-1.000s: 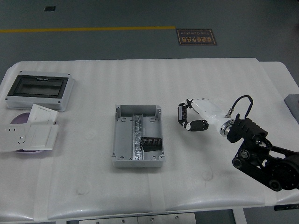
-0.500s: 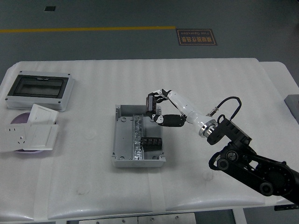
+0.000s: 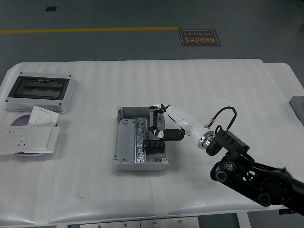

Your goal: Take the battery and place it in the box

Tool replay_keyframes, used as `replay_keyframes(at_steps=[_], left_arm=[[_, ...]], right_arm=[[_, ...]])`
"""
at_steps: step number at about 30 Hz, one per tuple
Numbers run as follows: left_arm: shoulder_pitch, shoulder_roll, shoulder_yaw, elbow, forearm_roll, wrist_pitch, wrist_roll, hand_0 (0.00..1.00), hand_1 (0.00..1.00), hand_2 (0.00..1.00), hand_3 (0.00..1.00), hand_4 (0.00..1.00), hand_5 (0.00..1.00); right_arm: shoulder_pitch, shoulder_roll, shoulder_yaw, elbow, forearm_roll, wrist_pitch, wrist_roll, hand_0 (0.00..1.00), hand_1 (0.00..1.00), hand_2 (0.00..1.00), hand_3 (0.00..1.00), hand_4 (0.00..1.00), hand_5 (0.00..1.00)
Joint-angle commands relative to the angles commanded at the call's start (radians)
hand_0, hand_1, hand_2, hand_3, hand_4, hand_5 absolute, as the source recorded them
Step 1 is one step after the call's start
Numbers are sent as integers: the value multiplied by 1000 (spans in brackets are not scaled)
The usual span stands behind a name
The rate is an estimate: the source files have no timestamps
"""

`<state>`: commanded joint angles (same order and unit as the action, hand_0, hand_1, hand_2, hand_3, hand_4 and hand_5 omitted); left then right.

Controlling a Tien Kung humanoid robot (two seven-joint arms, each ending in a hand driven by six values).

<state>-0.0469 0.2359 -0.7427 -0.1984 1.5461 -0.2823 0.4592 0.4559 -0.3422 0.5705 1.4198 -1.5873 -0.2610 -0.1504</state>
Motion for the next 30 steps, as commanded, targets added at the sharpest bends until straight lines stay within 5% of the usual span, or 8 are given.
replay_keyframes(at_steps=[9,22,30], left_arm=[[-1,-2,3,-1,-4,-3,2,652,652,571,591,613,5],[-6,0,8,-1,-12,-2,4,652,653,571,591,615,3],[-7,5,7,-3,-10,-5,6,652,653,571,591,618,2]], right_arm=[[-9,-2,28,1,-3,9,-5,998,998,998,998,824,325],[-95,-108,329,-35,-18,18,0,998,998,998,998,858,355],[-180,-139,517,-93,-2,-4,30,998,998,998,998,875,388]])
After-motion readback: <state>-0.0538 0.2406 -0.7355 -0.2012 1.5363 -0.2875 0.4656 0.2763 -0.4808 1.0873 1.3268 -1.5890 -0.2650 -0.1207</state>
